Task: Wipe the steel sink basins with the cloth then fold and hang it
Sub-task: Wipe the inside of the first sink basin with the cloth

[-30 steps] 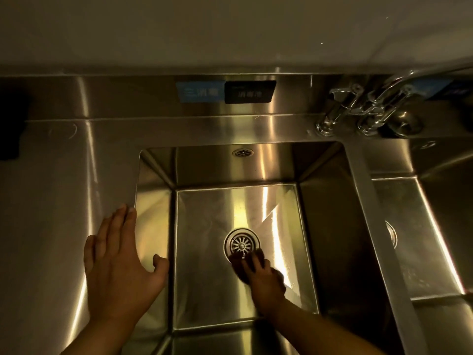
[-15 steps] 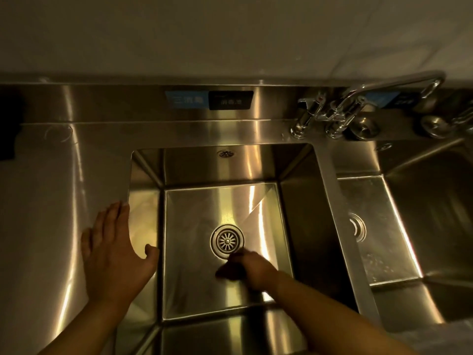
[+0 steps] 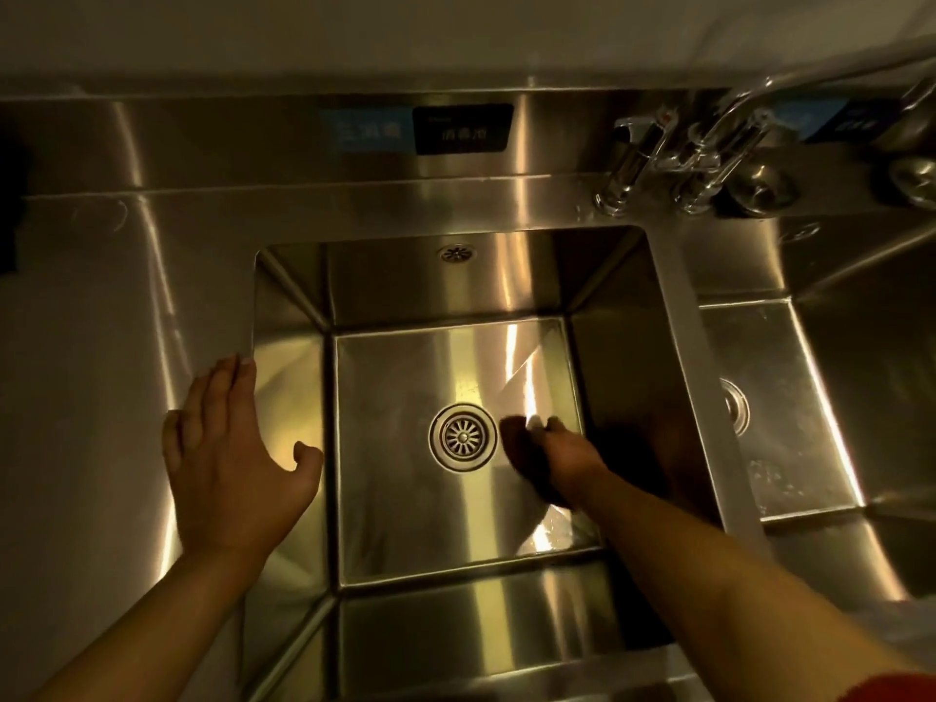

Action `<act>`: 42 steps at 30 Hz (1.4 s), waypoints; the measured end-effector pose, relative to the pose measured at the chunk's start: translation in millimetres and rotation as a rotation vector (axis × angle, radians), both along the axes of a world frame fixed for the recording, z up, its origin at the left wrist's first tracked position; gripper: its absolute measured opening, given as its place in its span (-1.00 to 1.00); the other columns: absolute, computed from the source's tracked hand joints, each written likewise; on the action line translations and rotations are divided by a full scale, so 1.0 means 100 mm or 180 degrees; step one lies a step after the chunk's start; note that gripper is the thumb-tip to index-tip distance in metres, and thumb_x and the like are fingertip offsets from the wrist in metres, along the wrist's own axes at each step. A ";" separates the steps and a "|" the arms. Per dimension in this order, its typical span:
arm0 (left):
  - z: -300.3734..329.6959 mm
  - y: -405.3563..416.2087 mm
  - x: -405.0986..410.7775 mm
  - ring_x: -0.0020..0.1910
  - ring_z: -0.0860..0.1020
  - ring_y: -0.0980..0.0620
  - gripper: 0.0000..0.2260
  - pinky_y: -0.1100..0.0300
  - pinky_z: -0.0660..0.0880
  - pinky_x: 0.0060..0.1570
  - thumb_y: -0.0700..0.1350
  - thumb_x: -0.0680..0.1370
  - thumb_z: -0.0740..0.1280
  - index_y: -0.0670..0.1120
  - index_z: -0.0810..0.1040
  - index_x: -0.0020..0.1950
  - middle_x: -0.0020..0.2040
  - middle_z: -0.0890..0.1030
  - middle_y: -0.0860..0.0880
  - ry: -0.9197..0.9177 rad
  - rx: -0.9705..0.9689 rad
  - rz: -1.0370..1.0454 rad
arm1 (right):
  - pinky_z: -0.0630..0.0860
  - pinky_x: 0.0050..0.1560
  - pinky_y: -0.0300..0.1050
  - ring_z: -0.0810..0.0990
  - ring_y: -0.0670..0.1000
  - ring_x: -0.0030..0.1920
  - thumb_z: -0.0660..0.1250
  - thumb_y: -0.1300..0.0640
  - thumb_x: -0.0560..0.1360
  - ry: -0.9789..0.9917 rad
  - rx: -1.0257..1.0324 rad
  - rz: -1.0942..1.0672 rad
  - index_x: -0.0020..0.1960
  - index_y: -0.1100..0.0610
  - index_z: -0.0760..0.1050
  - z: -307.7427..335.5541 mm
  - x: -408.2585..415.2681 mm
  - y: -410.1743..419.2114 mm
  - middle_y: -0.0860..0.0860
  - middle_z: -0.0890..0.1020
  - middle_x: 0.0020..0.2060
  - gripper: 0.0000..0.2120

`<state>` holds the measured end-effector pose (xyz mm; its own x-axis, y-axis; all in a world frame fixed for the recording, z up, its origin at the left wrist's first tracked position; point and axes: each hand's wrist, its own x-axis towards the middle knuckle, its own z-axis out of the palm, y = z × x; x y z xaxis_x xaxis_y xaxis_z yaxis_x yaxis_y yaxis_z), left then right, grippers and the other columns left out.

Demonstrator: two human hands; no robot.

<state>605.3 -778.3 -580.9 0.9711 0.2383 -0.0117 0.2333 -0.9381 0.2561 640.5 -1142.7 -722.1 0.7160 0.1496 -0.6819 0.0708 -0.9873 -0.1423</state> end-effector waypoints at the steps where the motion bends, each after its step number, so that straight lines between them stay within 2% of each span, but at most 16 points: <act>1: 0.01 0.00 0.00 0.63 0.18 -0.15 -0.14 -0.25 0.14 0.55 0.09 0.36 0.33 -0.06 0.19 0.64 0.65 0.23 -0.09 0.0009 0.0004 -0.0005 | 0.44 0.38 0.03 0.52 0.19 0.34 0.12 -0.21 0.66 0.0085 0.0056 0.0203 0.47 0.06 0.42 -0.03 -0.20 -0.03 0.13 0.51 0.38 -0.49; 3: 0.01 0.01 0.01 0.64 0.17 -0.15 -0.14 -0.24 0.14 0.55 0.09 0.37 0.33 -0.06 0.18 0.65 0.66 0.22 -0.08 0.0020 0.0019 -0.0014 | 0.40 0.42 0.06 0.52 0.12 0.36 0.12 -0.33 0.58 0.0237 0.0322 0.0621 0.45 -0.03 0.43 -0.07 -0.49 -0.01 0.05 0.55 0.37 -0.42; 5: 0.00 0.02 0.01 0.64 0.15 -0.14 -0.13 -0.23 0.14 0.56 0.09 0.36 0.33 -0.06 0.18 0.65 0.66 0.21 -0.07 0.0016 0.0009 0.0008 | 0.36 0.38 0.14 0.54 0.10 0.30 -0.03 -0.52 0.46 0.0239 0.0506 0.1086 0.32 -0.13 0.43 -0.10 -0.64 0.13 0.00 0.60 0.27 -0.33; 8: -0.02 0.02 0.00 0.66 0.12 -0.10 -0.13 -0.21 0.12 0.57 0.09 0.35 0.33 -0.05 0.18 0.65 0.67 0.20 -0.05 -0.0001 0.0013 0.0020 | 0.29 0.38 0.31 0.42 0.22 0.40 0.04 -0.24 0.63 0.1001 0.0410 0.2035 0.39 -0.08 0.38 -0.10 -0.70 0.44 0.09 0.45 0.38 -0.57; 10: -0.04 0.03 0.00 0.67 0.10 -0.08 -0.12 -0.19 0.11 0.58 0.10 0.36 0.33 -0.03 0.16 0.66 0.67 0.18 -0.03 0.0007 0.0030 0.0017 | 0.36 0.33 0.32 0.41 0.26 0.39 0.23 0.00 0.65 0.1059 0.0586 0.2307 0.46 0.04 0.39 -0.19 -0.66 0.69 0.15 0.38 0.41 -0.61; 12: -0.06 0.04 0.00 0.67 0.08 -0.06 -0.11 -0.19 0.10 0.59 0.11 0.36 0.33 -0.01 0.14 0.67 0.68 0.17 -0.02 0.0014 0.0057 0.0030 | 0.41 0.32 0.26 0.40 0.29 0.39 0.25 0.12 0.65 0.0866 0.0863 0.2395 0.46 0.11 0.41 -0.29 -0.66 1.05 0.18 0.37 0.43 -0.62; 15: -0.09 0.06 -0.01 0.67 0.08 -0.03 -0.10 -0.19 0.11 0.59 0.13 0.36 0.33 0.00 0.13 0.67 0.68 0.16 0.00 0.0006 0.0098 0.0055 | 0.38 0.37 0.27 0.33 0.32 0.43 0.23 0.15 0.65 0.0534 0.1077 0.2036 0.47 0.13 0.41 -0.44 -0.71 1.74 0.19 0.33 0.47 -0.61; 20: -0.09 0.05 -0.01 0.68 0.06 -0.02 -0.10 -0.14 0.06 0.62 0.12 0.37 0.35 0.00 0.12 0.68 0.69 0.15 0.02 0.0020 0.0125 0.0051 | 0.52 0.22 0.19 0.49 0.31 0.27 0.39 0.03 0.56 0.0354 0.1185 0.1341 0.43 0.09 0.45 -0.47 -0.66 2.42 0.16 0.40 0.42 -0.54; 25: -0.05 0.03 -0.01 0.68 0.05 -0.03 -0.12 -0.15 0.04 0.62 0.11 0.39 0.35 -0.01 0.13 0.68 0.68 0.16 -0.01 -0.0055 0.0024 0.0079 | 0.44 0.32 0.14 0.45 0.24 0.32 0.28 -0.06 0.63 0.0287 0.1364 0.0703 0.46 0.07 0.41 -0.45 -0.62 2.07 0.14 0.43 0.39 -0.56; 27: -0.07 0.04 -0.02 0.67 0.07 -0.06 -0.13 -0.16 0.06 0.61 0.11 0.40 0.34 -0.03 0.14 0.68 0.68 0.17 -0.03 -0.0037 0.0035 0.0030 | 0.44 0.33 0.12 0.46 0.21 0.34 0.19 -0.13 0.66 0.0216 0.1103 0.0212 0.42 0.04 0.44 -0.37 -0.52 1.85 0.10 0.44 0.37 -0.59; 30: -0.05 0.04 -0.02 0.66 0.10 -0.09 -0.14 -0.20 0.10 0.59 0.12 0.41 0.32 -0.03 0.13 0.68 0.67 0.18 -0.04 -0.0062 -0.0042 0.0007 | 0.44 0.34 0.20 0.49 0.18 0.32 -0.08 -0.43 0.59 0.0236 0.0672 -0.0739 0.40 -0.13 0.45 -0.06 -0.41 1.31 0.03 0.46 0.35 -0.38; 32: -0.05 0.06 -0.04 0.65 0.12 -0.11 -0.14 -0.23 0.14 0.57 0.13 0.40 0.30 -0.02 0.13 0.67 0.67 0.19 -0.04 -0.0071 -0.0117 0.0032 | 0.49 0.26 0.14 0.53 0.18 0.24 -0.08 -0.46 0.58 0.0070 0.0407 -0.0706 0.34 -0.12 0.48 0.18 -0.44 0.90 0.04 0.51 0.26 -0.38; 34: -0.04 0.06 -0.07 0.65 0.12 -0.12 -0.13 -0.25 0.14 0.57 0.17 0.39 0.28 -0.01 0.12 0.67 0.67 0.17 -0.04 0.0018 -0.0163 -0.0002 | 0.53 0.20 0.04 0.57 0.17 0.18 0.15 -0.38 0.57 0.0064 0.0221 -0.0569 0.29 -0.09 0.51 0.46 -0.53 0.53 0.04 0.53 0.21 -0.51; 36: 0.00 0.07 -0.09 0.65 0.13 -0.13 -0.12 -0.27 0.15 0.55 0.17 0.37 0.30 -0.03 0.14 0.66 0.66 0.19 -0.05 0.0116 -0.0156 -0.0011 | 0.52 0.21 -0.01 0.58 0.19 0.18 0.39 -0.10 0.53 0.0075 0.0177 -0.0450 0.32 -0.01 0.51 0.72 -0.59 0.29 0.09 0.50 0.25 -0.60; 39: 0.05 0.07 -0.08 0.64 0.15 -0.15 -0.13 -0.28 0.15 0.55 0.13 0.37 0.36 -0.05 0.18 0.64 0.64 0.22 -0.07 0.0204 -0.0234 -0.0049 | 0.49 0.16 0.01 0.58 0.22 0.14 0.44 0.23 0.48 -0.0085 0.0386 -0.0690 0.24 0.17 0.53 1.06 -0.69 0.18 0.14 0.49 0.20 -0.67; 42: 0.07 0.07 -0.09 0.63 0.17 -0.14 -0.16 -0.27 0.13 0.56 0.12 0.38 0.34 -0.06 0.21 0.63 0.64 0.24 -0.07 0.0128 -0.0359 -0.0053 | 0.52 0.16 0.09 0.59 0.19 0.12 0.49 0.33 0.40 -0.0290 0.0765 -0.0728 0.20 0.21 0.56 1.38 -0.79 0.23 0.12 0.52 0.14 -0.62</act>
